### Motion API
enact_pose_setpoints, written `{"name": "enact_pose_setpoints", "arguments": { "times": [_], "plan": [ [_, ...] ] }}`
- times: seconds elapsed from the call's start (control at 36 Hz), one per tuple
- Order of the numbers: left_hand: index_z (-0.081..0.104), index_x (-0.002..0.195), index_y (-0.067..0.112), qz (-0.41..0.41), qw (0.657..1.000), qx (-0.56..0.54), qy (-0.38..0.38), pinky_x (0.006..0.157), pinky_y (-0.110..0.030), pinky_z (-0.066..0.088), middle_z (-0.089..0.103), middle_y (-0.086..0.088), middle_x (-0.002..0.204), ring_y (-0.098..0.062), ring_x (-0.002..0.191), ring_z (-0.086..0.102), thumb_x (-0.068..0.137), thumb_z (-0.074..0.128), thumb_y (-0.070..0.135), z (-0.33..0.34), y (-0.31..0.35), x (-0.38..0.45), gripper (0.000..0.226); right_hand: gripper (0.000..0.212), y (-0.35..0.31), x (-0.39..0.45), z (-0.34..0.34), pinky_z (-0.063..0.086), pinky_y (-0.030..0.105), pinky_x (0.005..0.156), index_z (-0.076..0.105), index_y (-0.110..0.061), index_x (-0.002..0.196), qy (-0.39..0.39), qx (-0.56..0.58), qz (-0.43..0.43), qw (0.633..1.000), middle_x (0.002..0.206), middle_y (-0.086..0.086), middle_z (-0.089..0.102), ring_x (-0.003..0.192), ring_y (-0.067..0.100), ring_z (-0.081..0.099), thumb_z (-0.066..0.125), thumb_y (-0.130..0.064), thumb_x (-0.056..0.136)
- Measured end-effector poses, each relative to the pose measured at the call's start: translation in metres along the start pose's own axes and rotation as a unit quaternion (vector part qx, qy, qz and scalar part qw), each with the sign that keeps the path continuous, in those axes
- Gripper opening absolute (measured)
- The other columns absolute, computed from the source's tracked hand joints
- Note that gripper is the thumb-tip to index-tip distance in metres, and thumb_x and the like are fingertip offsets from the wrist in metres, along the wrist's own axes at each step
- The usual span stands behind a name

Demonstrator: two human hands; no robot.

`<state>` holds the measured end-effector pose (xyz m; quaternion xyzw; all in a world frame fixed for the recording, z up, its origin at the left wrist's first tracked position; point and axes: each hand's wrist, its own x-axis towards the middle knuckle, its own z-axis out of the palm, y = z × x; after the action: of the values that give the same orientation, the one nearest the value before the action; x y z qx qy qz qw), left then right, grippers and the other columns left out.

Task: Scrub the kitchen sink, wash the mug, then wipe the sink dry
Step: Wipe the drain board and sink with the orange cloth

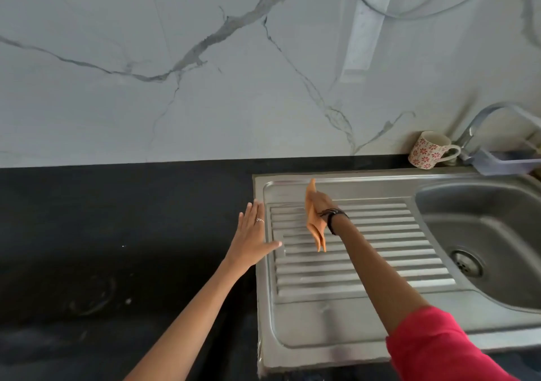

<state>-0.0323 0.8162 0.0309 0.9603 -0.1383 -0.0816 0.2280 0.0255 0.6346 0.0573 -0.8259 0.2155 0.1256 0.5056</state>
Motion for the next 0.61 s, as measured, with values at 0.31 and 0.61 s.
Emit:
{"name": "enact_pose_setpoints", "arguments": {
  "times": [0.31, 0.61],
  "plan": [
    [-0.022, 0.144, 0.013, -0.037, 0.999, -0.020, -0.024, 0.111, -0.032, -0.017, -0.027, -0.003, 0.153, -0.015, 0.139, -0.027, 0.085, 0.056, 0.050, 0.010, -0.020, -0.004, 0.104, 0.049, 0.012, 0.037, 0.077, 0.015, 0.061, 0.110, 0.016, -0.023, 0.147, -0.116, -0.446, -0.198, 0.865, 0.155, 0.001, 0.012, 0.141, 0.030, 0.014, 0.024, -0.036, 0.101],
    [-0.021, 0.145, 0.016, -0.056, 0.997, -0.047, -0.014, 0.111, -0.029, -0.018, -0.026, 0.002, 0.153, -0.006, 0.134, -0.031, 0.089, 0.053, 0.044, 0.016, -0.027, 0.014, 0.096, 0.054, 0.034, 0.055, 0.095, -0.006, 0.060, 0.112, 0.001, -0.025, 0.151, -0.019, -0.476, -0.259, 0.840, 0.158, -0.004, -0.004, 0.147, 0.020, -0.003, 0.016, -0.038, 0.100]
  ]
}}
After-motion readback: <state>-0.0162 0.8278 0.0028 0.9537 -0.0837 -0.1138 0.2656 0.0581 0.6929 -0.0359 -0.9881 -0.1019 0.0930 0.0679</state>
